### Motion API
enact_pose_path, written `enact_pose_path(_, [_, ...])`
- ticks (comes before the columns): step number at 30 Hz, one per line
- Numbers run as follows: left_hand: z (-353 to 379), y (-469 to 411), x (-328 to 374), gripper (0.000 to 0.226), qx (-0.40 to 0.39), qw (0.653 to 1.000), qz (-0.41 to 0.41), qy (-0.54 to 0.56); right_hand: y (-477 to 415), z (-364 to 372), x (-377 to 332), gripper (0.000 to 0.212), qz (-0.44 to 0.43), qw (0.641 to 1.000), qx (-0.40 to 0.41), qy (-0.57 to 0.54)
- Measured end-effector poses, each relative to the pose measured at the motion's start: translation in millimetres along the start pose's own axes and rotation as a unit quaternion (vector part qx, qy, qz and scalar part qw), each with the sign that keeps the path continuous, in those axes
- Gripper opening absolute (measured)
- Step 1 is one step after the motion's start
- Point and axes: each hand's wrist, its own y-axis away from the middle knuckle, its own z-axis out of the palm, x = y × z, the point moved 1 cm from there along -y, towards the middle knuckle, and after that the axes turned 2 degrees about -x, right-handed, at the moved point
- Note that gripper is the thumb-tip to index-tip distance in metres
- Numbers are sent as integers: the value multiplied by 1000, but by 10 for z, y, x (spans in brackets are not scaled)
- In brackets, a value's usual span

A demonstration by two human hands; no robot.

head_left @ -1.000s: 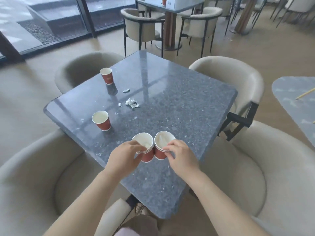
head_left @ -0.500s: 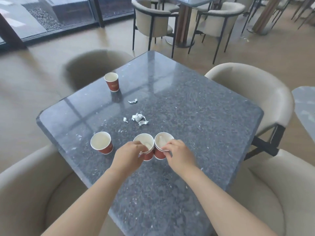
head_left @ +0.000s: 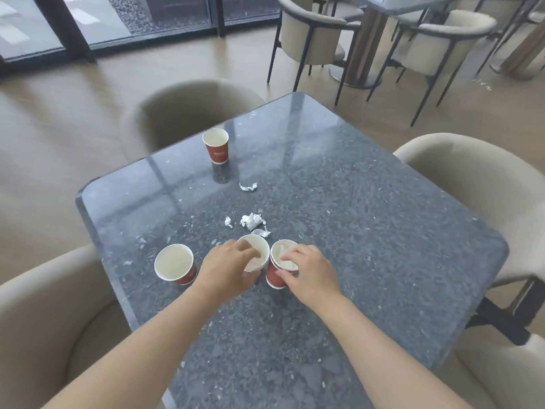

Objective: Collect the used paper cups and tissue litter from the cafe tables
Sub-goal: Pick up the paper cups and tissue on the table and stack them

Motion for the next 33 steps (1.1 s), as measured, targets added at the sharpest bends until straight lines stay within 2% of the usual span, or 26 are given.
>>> enact_pose_path(4, [-159,-164,-99,27,65,996,-14,53,-298,-143,-10,21,-35,998,34,-38])
enact_pose_path(9, [-338,-566,-381,17,109,987,-71,98,-846,-197,-23,23,-63,997,14,-43])
enact_pose_path(11, [-341,-730,-521,21,78,989,-89,87,-1054,-130,-10,25,-65,997,-7,-41])
enact_pose_path(14, [-267,-972,-717,31,-7,993,-113,43,-1358,53,38,32,-60,996,-64,-20])
enact_pose_path(20, [30,-1306,-1010,37,-150,984,-100,-17,-1823,517,167,46,-62,974,-215,38])
enact_pose_path(22, [123,-1389,-1083,32,-176,981,-86,-1,-1902,660,196,43,-76,966,-243,48])
enact_pose_path(24, [183,-1472,-1150,27,-180,980,-79,21,-1959,768,218,31,-96,965,-236,53])
enact_pose_path(26, [188,-1554,-1198,26,-172,982,-73,24,-2042,802,253,20,-97,973,-208,35])
enact_pose_path(28, [140,-1644,-1250,24,-129,988,-71,44,-2177,772,292,16,-82,982,-167,7])
enact_pose_path(31, [27,-1814,-1316,22,-34,993,-74,90,-2417,696,342,19,-61,992,-109,-1])
enact_pose_path(33, [0,-1942,-1311,29,0,992,-70,108,-2530,691,339,30,-62,993,-102,8])
